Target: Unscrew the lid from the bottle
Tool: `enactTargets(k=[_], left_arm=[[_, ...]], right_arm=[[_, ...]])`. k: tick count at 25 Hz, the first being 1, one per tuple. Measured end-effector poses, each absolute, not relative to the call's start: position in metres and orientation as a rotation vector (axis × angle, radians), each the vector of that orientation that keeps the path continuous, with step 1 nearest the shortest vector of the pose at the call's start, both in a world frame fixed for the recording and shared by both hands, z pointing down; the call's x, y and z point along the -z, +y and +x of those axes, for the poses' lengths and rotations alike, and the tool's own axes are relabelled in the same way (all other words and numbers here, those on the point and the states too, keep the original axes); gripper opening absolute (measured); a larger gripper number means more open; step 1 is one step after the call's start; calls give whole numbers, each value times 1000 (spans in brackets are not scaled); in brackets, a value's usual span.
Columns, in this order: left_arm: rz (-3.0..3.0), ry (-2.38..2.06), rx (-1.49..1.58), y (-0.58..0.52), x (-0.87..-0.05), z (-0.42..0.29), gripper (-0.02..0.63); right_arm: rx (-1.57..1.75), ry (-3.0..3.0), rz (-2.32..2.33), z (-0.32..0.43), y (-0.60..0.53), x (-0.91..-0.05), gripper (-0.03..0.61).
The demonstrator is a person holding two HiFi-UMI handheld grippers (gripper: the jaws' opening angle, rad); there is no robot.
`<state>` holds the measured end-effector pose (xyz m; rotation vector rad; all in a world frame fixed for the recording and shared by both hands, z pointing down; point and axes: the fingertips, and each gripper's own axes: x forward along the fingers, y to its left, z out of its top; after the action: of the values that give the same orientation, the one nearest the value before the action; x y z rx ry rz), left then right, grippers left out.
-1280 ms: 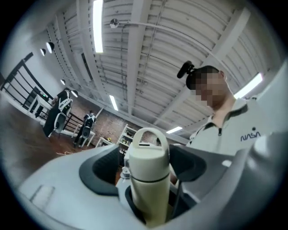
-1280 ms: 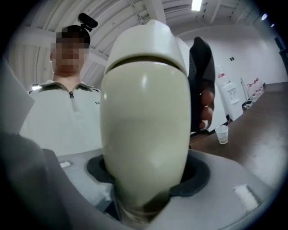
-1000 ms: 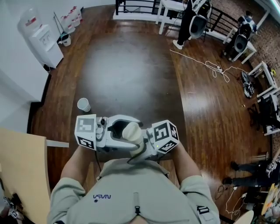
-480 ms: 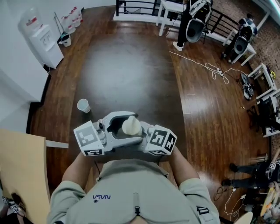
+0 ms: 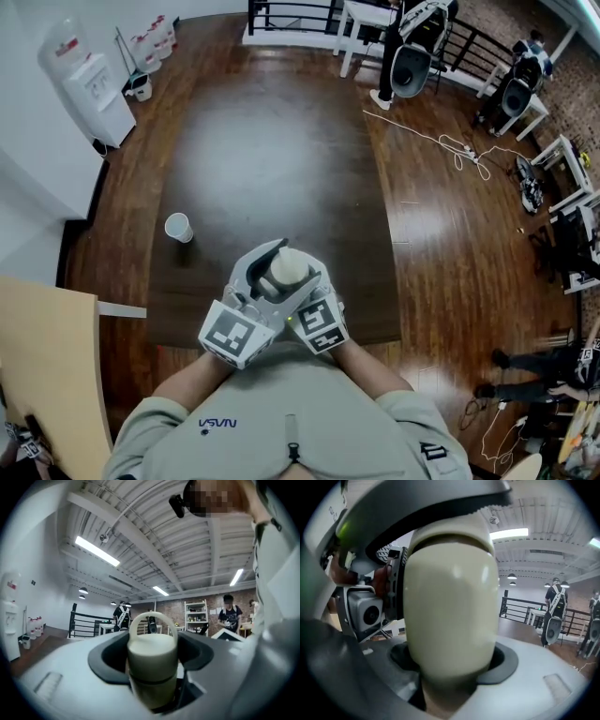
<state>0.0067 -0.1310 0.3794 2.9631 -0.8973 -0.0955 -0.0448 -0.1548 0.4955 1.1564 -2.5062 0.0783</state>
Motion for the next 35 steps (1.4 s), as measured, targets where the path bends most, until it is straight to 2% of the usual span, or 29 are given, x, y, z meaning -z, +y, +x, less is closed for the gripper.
enactTargets(k=[4,15,24,35], left_arm=[[2987,-939,46,-133,-389,1,304],[2974,-1088,223,-146,-355,-44,304],[2855,-1165,29,-163,-453,-65,304],[2791,-1098,-402,-166,-595,-61,302]], right_arm=[[-38,-2447,1179,-41,-155,-498,299],[-104,-2455,1191,-29,-159,-523,299],[-201,-2441,1256,8,-163,-559,299],[-275,-2425,1310,19,-162,-603,299]])
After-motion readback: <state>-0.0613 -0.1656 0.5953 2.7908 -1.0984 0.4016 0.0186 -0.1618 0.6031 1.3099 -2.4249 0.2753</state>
